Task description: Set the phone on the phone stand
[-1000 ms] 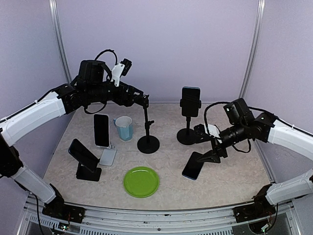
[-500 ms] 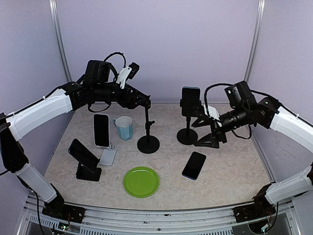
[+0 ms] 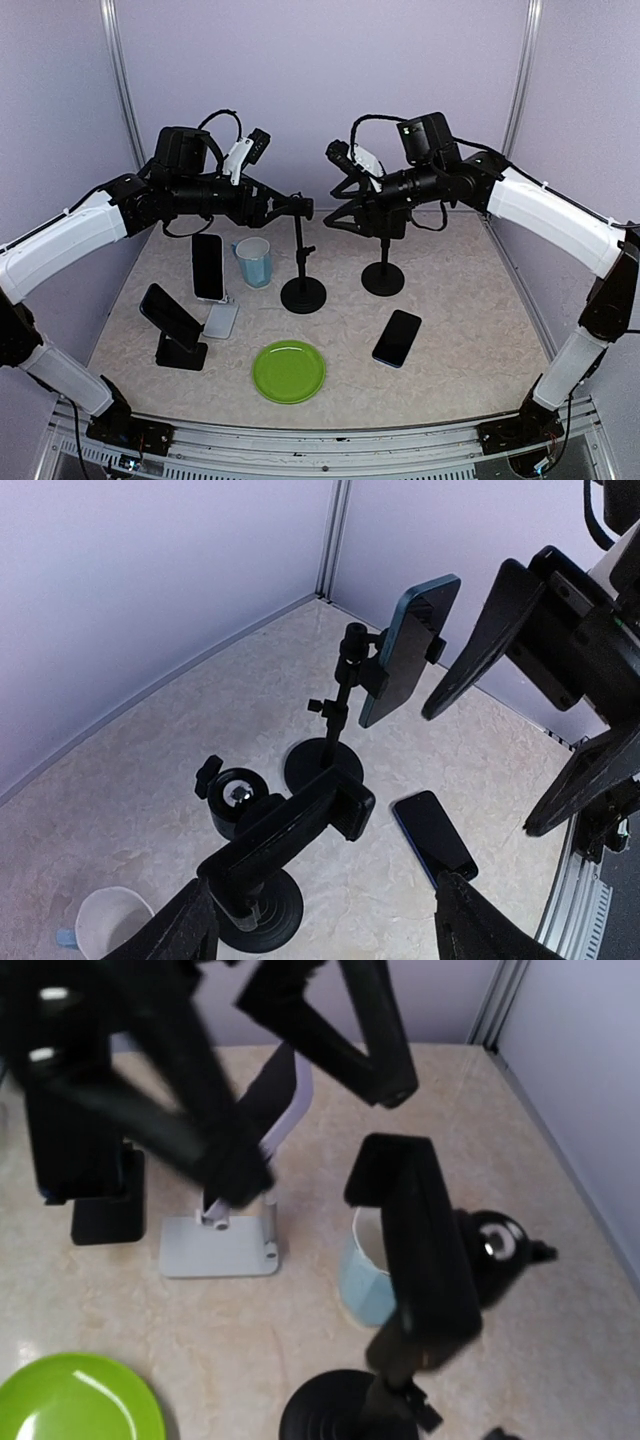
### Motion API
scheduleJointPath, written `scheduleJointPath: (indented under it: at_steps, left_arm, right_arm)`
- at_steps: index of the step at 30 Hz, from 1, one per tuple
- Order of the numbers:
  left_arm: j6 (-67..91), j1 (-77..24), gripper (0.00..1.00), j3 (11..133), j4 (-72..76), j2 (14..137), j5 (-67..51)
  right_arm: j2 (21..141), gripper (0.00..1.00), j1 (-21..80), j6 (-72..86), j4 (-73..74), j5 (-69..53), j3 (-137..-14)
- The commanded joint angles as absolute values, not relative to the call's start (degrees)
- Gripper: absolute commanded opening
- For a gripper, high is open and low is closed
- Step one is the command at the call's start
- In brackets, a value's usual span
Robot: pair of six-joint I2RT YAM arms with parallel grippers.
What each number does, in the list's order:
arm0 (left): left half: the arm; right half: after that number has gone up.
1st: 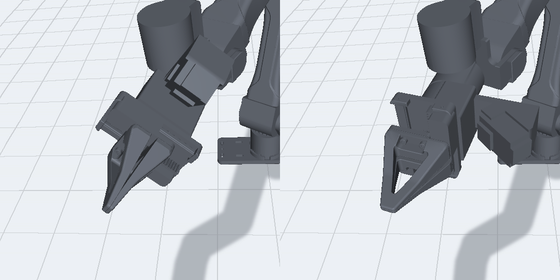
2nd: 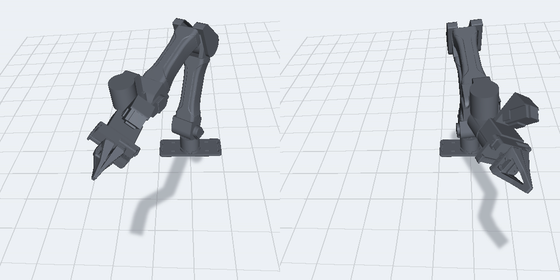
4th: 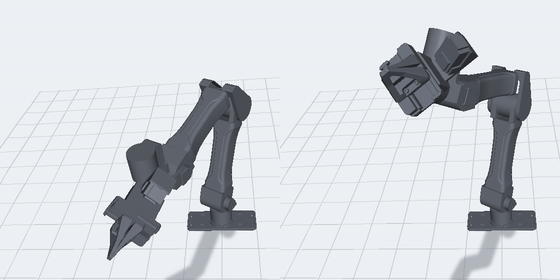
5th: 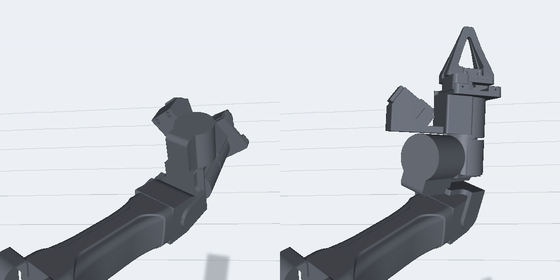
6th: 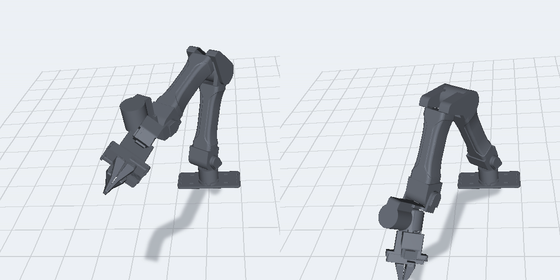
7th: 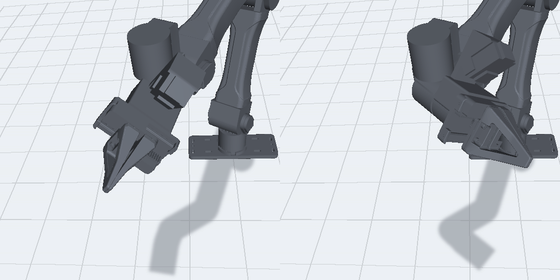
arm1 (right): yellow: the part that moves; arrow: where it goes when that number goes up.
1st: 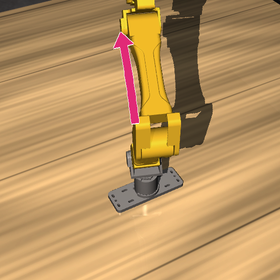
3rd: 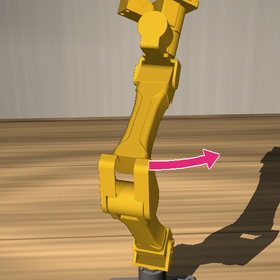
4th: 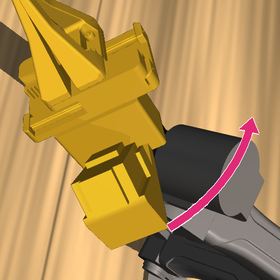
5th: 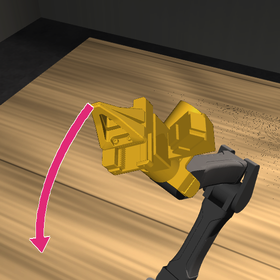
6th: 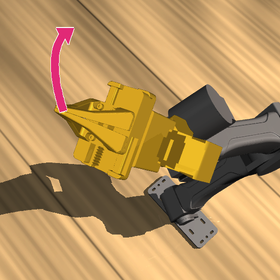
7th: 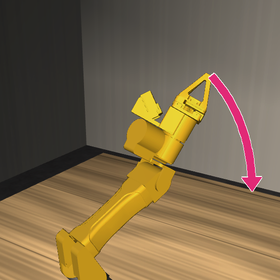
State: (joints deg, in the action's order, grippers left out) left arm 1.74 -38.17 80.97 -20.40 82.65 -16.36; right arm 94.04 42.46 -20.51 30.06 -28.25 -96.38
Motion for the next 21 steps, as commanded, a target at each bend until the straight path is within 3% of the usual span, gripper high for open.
scheduleJointPath:
  at_steps: [1,12,21]
  left_arm:
    - [3.7,-38.7,0.73,79.0,-18.9,80.6,-14.1]
    - [6.2,-41.6,0.72,72.5,-17.7,72.2,-9.3]
    - [9.0,-44.4,0.72,65.2,-15.6,66.3,-5.7]
  right_arm:
    - [98.5,0.71,43.5,-18.2,27.3,-23.4,-100.9]
    - [106.5,0.67,43.6,-15.7,26.5,-25.4,-107.1]
    - [108.9,0.41,43.6,-14.7,27.7,-29.0,-109.8]
